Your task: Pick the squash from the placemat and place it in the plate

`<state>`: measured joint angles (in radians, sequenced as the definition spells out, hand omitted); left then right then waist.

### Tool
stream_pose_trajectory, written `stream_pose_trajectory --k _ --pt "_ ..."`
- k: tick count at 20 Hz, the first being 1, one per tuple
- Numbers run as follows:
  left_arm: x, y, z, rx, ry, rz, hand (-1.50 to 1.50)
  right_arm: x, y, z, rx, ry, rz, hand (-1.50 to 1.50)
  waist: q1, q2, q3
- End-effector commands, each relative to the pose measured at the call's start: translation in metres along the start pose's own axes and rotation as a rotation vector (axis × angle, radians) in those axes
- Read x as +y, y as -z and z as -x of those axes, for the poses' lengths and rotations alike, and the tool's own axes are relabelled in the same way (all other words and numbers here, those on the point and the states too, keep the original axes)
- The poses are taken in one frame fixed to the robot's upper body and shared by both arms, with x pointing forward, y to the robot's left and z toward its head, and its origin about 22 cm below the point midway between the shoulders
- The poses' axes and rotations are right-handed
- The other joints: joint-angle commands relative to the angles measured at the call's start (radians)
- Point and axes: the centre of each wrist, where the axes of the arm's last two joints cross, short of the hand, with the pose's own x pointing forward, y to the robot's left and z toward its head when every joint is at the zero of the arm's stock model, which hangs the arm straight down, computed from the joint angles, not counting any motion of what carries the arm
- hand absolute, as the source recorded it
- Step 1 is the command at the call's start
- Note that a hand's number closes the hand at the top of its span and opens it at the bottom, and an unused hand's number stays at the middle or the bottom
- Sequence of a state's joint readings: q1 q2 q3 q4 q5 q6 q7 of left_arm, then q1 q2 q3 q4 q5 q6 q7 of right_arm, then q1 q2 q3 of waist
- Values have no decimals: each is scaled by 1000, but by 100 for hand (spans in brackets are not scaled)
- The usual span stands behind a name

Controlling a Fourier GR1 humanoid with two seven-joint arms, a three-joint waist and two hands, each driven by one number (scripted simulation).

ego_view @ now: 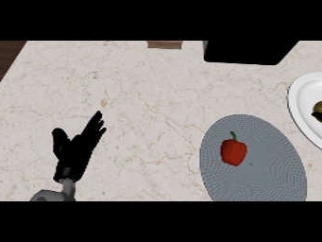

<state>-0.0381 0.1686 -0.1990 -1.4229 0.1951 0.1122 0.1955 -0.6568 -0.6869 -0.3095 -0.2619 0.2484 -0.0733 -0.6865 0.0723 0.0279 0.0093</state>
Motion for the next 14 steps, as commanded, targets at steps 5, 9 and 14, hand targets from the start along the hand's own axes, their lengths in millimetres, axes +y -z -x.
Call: stream_pose_trajectory --k 5,9,14 --pt "14 -3 11 21 -9 -20 0 -25 -5 8 -68 285 121 -150 -19 -1 -1" --pt "15 -2 9 7 1 -12 0 -65 -6 5 -13 382 119 -150 -21 -2 -2" --pt "12 -6 7 19 -8 -33 0 -98 -35 24 -33 468 6 -150 -28 -5 0"
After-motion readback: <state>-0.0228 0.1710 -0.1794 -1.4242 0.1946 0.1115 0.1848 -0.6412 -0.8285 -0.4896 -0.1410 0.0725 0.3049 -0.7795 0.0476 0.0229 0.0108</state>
